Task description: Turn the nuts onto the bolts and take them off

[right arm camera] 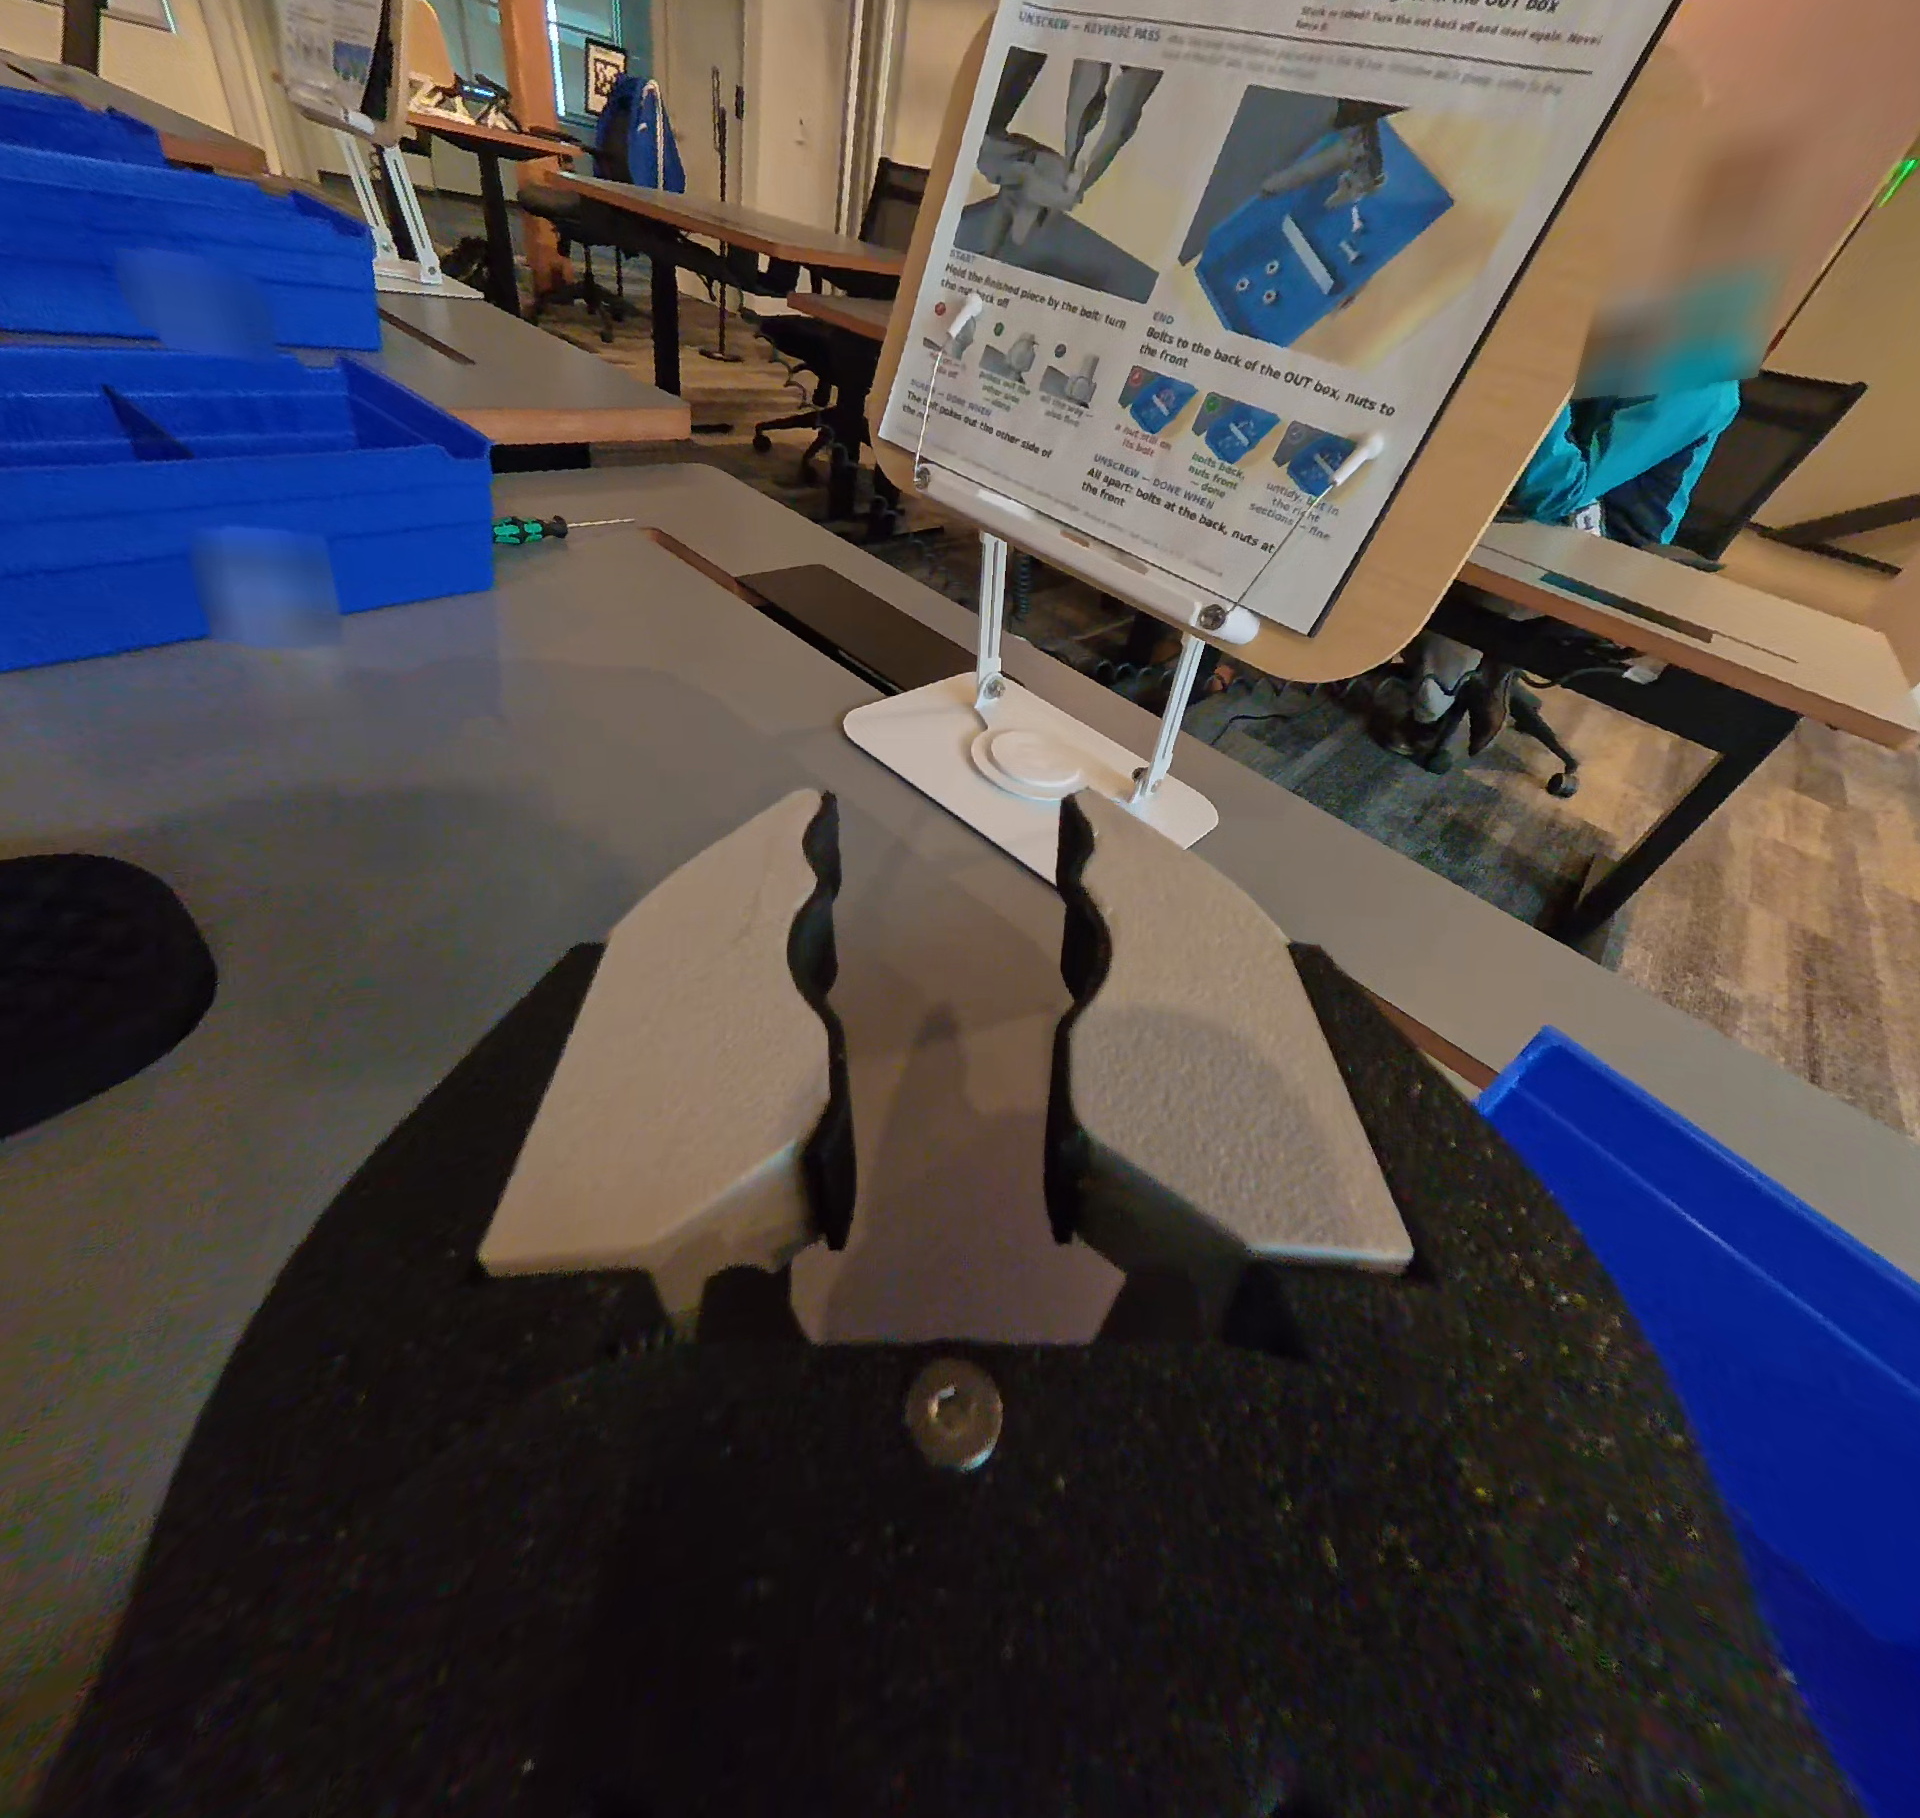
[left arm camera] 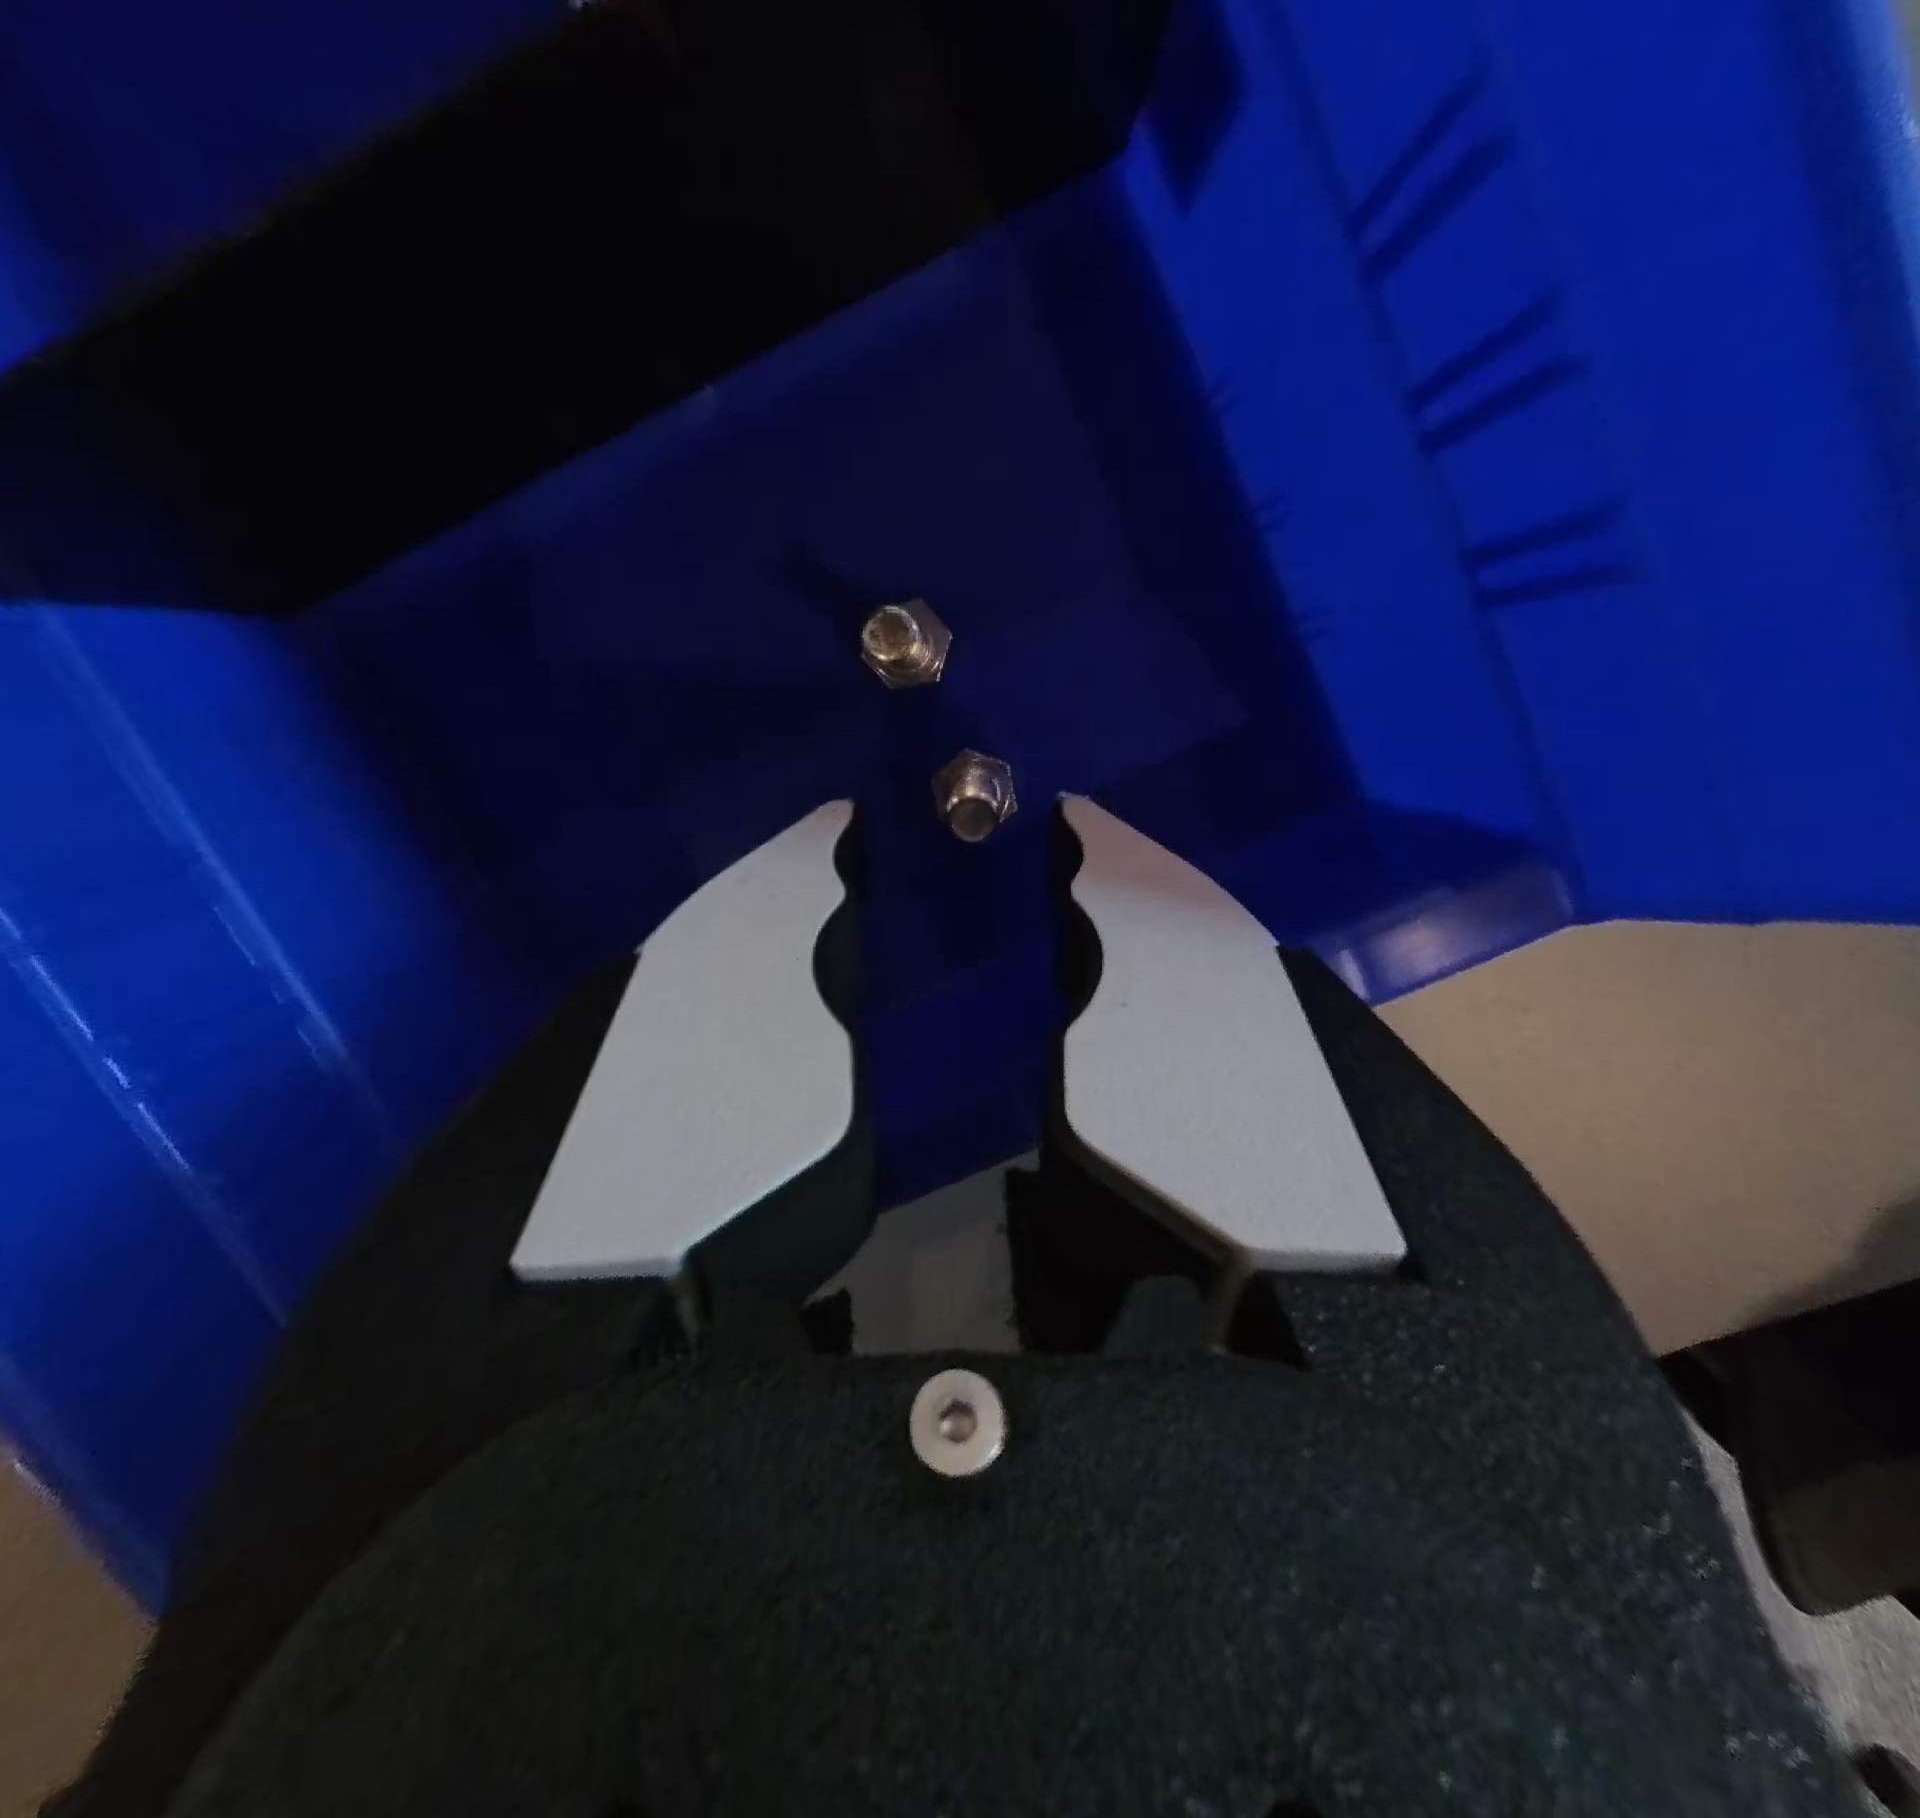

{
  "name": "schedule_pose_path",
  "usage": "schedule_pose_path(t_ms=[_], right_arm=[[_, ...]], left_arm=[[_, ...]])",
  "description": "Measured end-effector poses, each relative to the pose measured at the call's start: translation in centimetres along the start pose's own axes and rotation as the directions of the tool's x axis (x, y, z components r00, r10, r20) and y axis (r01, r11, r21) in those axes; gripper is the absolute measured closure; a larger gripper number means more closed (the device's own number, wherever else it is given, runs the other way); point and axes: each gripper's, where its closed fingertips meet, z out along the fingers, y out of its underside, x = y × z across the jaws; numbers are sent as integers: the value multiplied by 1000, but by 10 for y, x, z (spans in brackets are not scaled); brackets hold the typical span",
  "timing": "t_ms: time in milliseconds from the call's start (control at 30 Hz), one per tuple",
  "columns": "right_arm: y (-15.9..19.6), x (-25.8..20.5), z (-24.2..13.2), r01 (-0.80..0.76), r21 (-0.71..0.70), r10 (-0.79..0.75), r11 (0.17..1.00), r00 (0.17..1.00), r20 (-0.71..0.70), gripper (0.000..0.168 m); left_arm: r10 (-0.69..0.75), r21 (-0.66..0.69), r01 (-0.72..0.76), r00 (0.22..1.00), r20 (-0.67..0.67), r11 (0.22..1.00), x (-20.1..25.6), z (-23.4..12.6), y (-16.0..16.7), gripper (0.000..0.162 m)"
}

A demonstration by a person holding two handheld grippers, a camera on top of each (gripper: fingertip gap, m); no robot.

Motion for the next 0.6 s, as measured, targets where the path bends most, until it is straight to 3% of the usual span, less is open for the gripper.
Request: schedule_pose_path(t_ms=[300, 367, 600], right_arm=[[2, 0, 1, -2, -6, 2, 1000, 1000, 2, 129], [3, 0, 1, 0, -9, 0, 1000, 1000, 0, 129], [5, 1, 1, -4, -15, 4, 1000, 1000, 1, 129]], left_arm=[[-43, -113, 40, 999, -29, 993, 2, 5, 3, 136], [-49, -115, 44, 998, -38, 992, 2, 5, 2, 152], [-23, -93, 22, 1000, -8, 995, -1, 2, -4, 152]])
